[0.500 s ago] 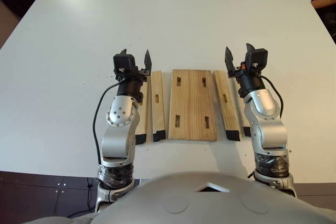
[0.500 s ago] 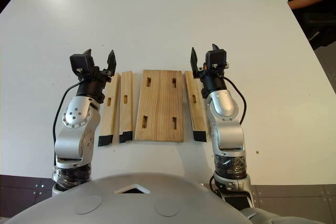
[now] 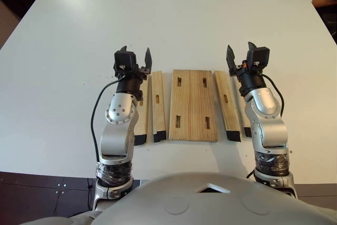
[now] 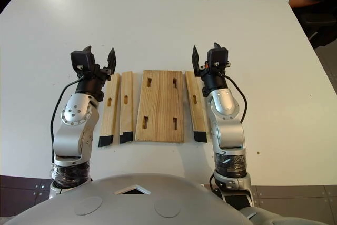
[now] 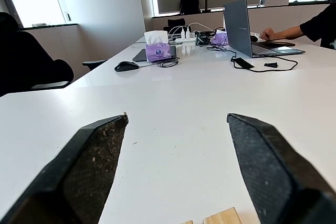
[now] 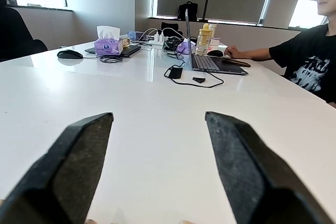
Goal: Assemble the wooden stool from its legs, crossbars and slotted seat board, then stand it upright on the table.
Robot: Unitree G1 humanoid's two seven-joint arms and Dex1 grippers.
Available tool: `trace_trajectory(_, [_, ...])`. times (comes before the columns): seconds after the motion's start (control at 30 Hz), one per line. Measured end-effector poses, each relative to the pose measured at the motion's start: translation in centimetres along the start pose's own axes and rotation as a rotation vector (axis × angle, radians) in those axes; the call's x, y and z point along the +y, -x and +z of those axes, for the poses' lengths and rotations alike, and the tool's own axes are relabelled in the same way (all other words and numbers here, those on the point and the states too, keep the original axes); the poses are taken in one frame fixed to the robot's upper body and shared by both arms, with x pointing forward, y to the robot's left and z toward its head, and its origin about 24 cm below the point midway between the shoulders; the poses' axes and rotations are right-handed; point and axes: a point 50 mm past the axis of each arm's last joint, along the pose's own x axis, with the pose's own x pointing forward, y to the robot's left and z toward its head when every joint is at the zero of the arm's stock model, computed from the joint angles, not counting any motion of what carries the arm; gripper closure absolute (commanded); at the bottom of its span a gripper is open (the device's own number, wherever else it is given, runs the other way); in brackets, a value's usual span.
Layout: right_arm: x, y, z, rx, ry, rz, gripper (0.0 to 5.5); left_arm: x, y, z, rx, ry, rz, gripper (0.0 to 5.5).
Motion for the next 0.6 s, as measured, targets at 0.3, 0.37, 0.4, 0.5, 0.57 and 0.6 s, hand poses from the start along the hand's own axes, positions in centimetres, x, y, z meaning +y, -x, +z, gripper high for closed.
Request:
trace_trajectory(0.3, [0.22, -0.03, -0.05, 0.002, -0.007, 0.004, 2.28, -0.18, -0.15, -0.08, 0.02, 0.034, 0.006, 2.0])
trace_trajectory(0.37, [0.25, -0.04, -0.06, 0.002, -0.007, 0.005, 2.28, -0.08, -0.14, -0.14, 0.027, 0.036, 0.009, 2.0])
trace_trajectory(0.4, [0.26, -0.05, -0.06, 0.002, -0.007, 0.005, 2.28, -0.07, -0.14, -0.14, 0.027, 0.036, 0.01, 2.0])
trace_trajectory(0.5, [0.32, -0.15, -0.04, 0.002, -0.007, 0.01, 2.28, -0.21, -0.14, -0.13, 0.027, 0.041, 0.007, 2.0])
trace_trajectory(0.57, [0.36, -0.27, -0.01, 0.001, -0.007, 0.017, 2.28, -0.31, -0.12, -0.17, 0.028, 0.045, 0.006, 2.0])
trace_trajectory(0.6, [0.38, -0.31, 0.02, -0.001, -0.006, 0.018, 2.28, -0.31, -0.1, -0.19, 0.029, 0.045, 0.007, 2.0])
